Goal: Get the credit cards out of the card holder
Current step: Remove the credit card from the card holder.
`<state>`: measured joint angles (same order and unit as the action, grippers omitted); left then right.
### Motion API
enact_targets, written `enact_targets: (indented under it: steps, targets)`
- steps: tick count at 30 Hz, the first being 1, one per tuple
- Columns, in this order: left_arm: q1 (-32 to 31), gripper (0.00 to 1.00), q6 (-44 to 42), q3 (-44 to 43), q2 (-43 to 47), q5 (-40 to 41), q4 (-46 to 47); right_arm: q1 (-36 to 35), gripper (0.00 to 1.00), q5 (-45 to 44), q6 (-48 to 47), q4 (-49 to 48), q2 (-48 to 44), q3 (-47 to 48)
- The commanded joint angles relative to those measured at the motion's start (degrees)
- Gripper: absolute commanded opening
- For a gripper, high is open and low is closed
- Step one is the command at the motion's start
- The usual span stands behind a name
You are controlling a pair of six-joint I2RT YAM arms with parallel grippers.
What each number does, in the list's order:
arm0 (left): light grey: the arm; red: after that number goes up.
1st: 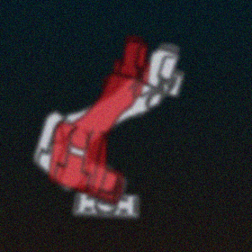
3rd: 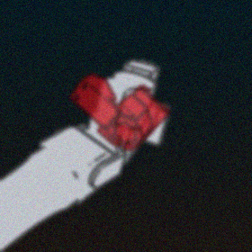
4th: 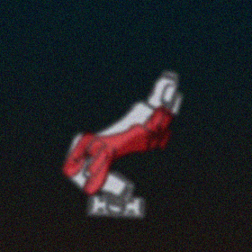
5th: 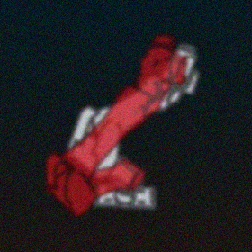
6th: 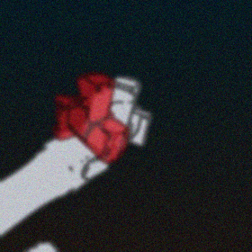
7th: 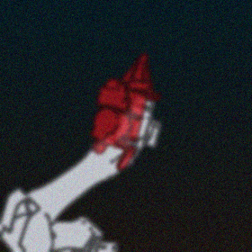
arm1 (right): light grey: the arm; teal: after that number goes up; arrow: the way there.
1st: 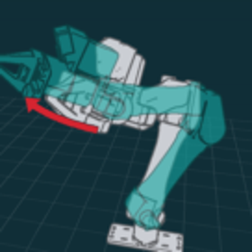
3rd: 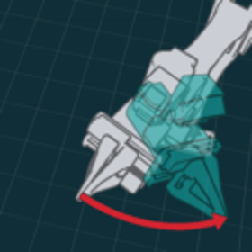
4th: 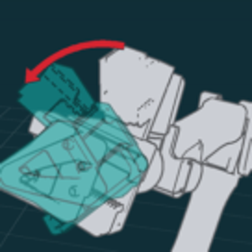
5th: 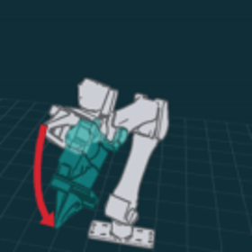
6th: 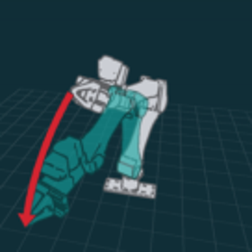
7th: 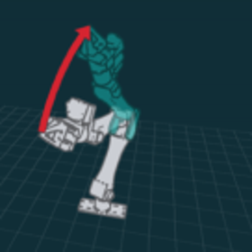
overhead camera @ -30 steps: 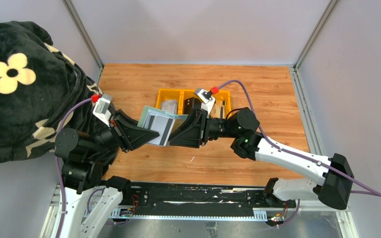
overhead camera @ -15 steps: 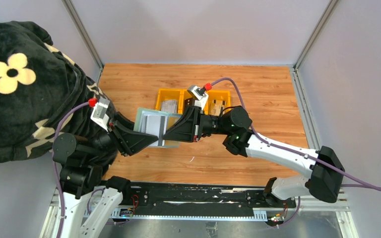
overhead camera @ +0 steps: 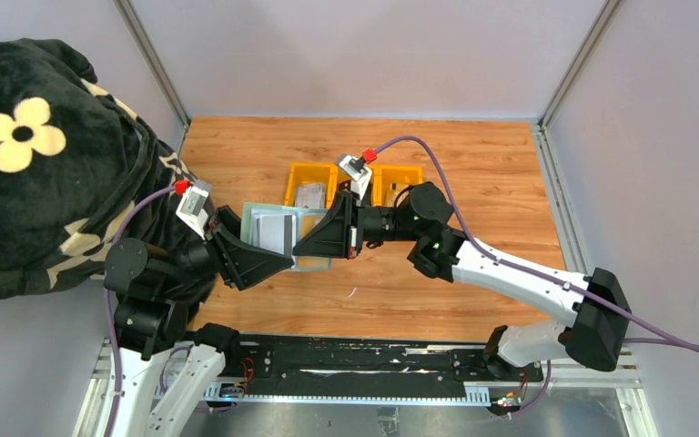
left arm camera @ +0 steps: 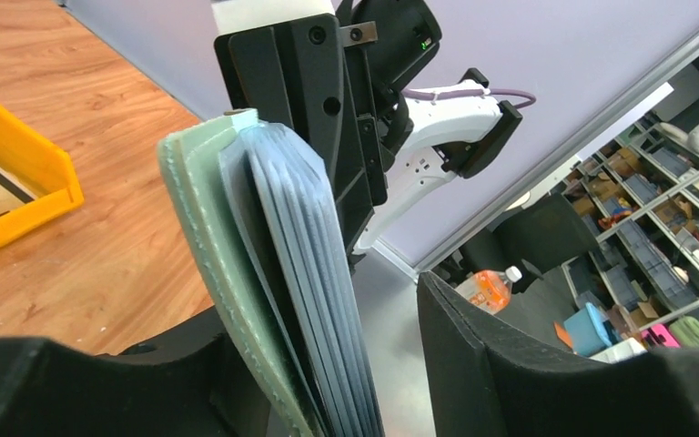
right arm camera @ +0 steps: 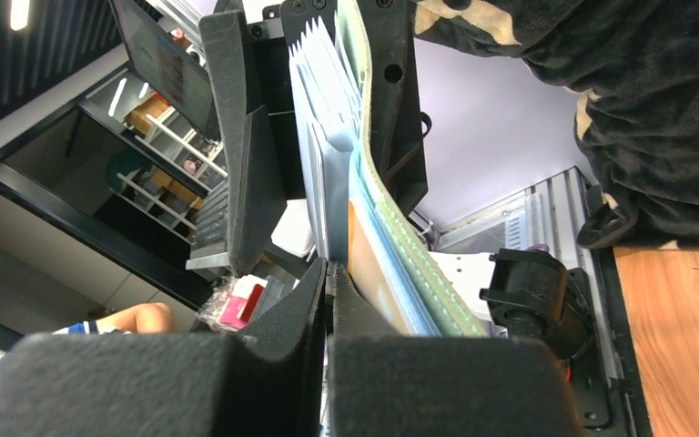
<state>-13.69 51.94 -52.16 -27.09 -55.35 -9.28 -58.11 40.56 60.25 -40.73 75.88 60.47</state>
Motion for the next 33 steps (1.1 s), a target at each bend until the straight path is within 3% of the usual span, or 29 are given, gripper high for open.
enact_targets:
  steps: [1,9,20,33]
  targets:
    - [-0.28,0.53,1.81,-0.55,-0.54,-0.61,2.94,-0.16,0.00,1.89,-4.54,4.42,-1.91,1.11]
    - [-0.28,0.34,3.67,-1.46,-1.06,0.01,4.51,0.70,0.00,1.66,-2.68,1.01,-3.54,-2.44]
    - [-0.28,0.33,3.68,-2.05,-0.77,0.03,4.27,1.42,0.00,0.99,0.28,-4.69,-5.57,-5.72]
    - [-0.28,0.30,3.72,-3.21,-0.78,0.17,3.91,1.60,0.00,-0.87,-2.45,-0.46,-8.70,-7.66]
